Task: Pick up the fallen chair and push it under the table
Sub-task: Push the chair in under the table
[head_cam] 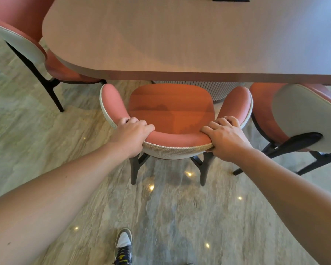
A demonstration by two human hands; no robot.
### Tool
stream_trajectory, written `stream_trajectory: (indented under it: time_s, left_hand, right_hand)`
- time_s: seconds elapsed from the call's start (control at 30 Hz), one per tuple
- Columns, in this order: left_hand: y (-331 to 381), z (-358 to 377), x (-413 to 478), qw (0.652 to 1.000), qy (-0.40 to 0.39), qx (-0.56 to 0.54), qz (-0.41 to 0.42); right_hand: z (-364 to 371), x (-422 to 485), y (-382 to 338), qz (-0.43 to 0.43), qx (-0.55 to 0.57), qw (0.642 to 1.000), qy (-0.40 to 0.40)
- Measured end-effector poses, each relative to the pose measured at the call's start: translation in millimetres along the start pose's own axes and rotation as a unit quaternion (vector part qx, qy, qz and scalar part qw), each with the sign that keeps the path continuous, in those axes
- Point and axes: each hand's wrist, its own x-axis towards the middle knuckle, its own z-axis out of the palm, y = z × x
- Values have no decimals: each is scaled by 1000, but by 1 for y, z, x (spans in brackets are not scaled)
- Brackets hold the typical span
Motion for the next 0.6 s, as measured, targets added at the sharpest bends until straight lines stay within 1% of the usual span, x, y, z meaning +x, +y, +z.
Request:
stream_trajectory:
  time_s: [0.23, 0.4, 0.6]
  left_hand:
    - [-3, 14, -9, 1000, 10, 6, -16]
    - [7, 30, -17, 1000, 10, 7, -27]
    - [-2, 33, 7, 999, 18, -4, -30]
  right_hand:
    - [12, -3, -13, 2, -5, 1000, 9]
    - [24, -10, -13, -6, -10, 1000, -6]
    - [26, 14, -4, -2, -7, 1000, 3]
